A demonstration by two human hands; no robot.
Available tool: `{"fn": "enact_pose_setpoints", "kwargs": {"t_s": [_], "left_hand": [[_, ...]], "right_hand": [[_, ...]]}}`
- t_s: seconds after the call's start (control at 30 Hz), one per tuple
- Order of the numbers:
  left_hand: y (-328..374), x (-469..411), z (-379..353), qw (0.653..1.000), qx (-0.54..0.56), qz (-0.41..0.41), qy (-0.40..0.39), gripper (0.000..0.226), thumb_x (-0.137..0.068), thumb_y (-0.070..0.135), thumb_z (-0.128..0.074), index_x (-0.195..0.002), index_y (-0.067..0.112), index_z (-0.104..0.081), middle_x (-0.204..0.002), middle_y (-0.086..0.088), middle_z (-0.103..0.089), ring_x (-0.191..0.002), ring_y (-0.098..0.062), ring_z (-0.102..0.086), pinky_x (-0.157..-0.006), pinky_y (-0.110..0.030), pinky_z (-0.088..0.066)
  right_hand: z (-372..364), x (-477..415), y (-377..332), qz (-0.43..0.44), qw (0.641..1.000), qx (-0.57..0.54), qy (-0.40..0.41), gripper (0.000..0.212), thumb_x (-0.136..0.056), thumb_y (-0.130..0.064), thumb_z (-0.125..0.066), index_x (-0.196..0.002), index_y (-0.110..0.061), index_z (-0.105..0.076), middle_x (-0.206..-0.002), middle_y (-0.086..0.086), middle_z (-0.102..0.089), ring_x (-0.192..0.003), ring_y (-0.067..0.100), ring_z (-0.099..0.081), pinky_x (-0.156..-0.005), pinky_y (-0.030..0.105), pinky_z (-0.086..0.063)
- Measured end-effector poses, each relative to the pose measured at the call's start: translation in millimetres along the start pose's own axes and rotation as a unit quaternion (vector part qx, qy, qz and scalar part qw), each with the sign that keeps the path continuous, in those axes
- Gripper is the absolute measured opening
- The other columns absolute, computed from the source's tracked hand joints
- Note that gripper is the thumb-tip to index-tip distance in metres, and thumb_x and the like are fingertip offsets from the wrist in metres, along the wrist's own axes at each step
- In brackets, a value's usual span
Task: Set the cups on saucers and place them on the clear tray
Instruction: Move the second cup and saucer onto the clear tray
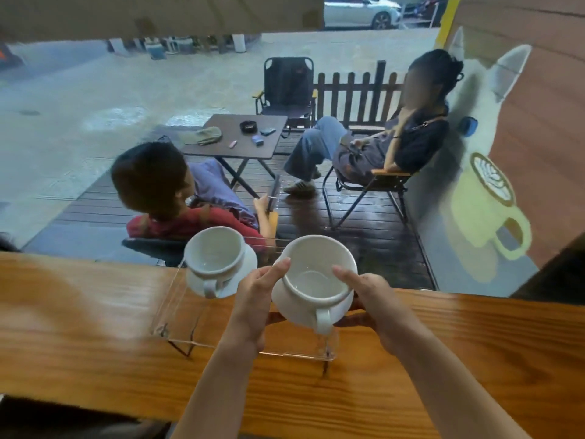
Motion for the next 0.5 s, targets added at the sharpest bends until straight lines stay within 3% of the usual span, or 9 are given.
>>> {"fn": "enact_pose_setpoints", "kwargs": {"t_s": [0.07, 0.17, 0.27, 0.4, 0.5], "left_hand": [[-5, -1, 11, 1.000, 0.007, 0.003, 0.023, 0.021, -0.077, 0.049, -0.064, -0.079, 0.030, -0.072, -0.078, 0.003, -0.074, -0.082, -0.018, -0.065, -0.080, -0.047, -0.056], [-11, -2, 19, 0.998, 0.021, 0.020, 0.048, 0.032, -0.085, 0.047, -0.057, -0.104, 0.022, -0.061, -0.104, -0.009, -0.067, -0.098, -0.025, -0.061, -0.092, -0.053, -0.049], [-15, -4, 21, 0.998, 0.034, 0.021, 0.044, 0.021, -0.087, 0.042, -0.056, -0.101, 0.026, -0.058, -0.106, -0.010, -0.063, -0.097, -0.024, -0.059, -0.087, -0.047, -0.052], [-25, -12, 24, 0.997, 0.048, 0.046, 0.033, 0.045, -0.086, 0.032, -0.059, -0.127, 0.015, -0.049, -0.115, -0.011, -0.059, -0.101, -0.024, -0.056, -0.081, -0.041, -0.052], [-28, -18, 26, 0.997, 0.054, 0.050, 0.035, 0.037, -0.086, 0.029, -0.058, -0.120, 0.015, -0.053, -0.109, -0.010, -0.061, -0.098, -0.024, -0.058, -0.070, -0.036, -0.052]], "right_hand": [[-14, -3, 4, -0.009, 1.000, -0.008, -0.018, 0.049, -0.081, -0.047, -0.060, -0.104, -0.003, -0.065, -0.097, 0.020, -0.072, -0.081, 0.026, -0.071, -0.068, 0.036, -0.059], [-28, -6, 8, -0.024, 1.000, -0.003, -0.020, 0.050, -0.083, -0.044, -0.061, -0.110, -0.002, -0.060, -0.101, 0.022, -0.070, -0.077, 0.024, -0.071, -0.058, 0.030, -0.057], [-34, -8, 13, -0.033, 0.999, -0.005, -0.007, 0.048, -0.084, -0.042, -0.060, -0.110, -0.001, -0.061, -0.100, 0.022, -0.070, -0.073, 0.023, -0.071, -0.055, 0.029, -0.056], [-35, -11, 15, -0.043, 0.999, -0.002, 0.024, 0.044, -0.087, -0.037, -0.058, -0.112, -0.001, -0.059, -0.103, 0.022, -0.067, -0.081, 0.027, -0.069, -0.055, 0.029, -0.056], [-36, -15, 14, -0.044, 0.998, 0.018, 0.043, 0.044, -0.087, -0.036, -0.057, -0.114, 0.000, -0.056, -0.105, 0.020, -0.066, -0.084, 0.028, -0.068, -0.052, 0.027, -0.056]]}}
Point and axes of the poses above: each hand's wrist, its own x-axis away from the middle knuckle, its own z-axis out of the back of the hand, y = z × x, the point moved 6 cm from there along -x, towards the middle knuckle
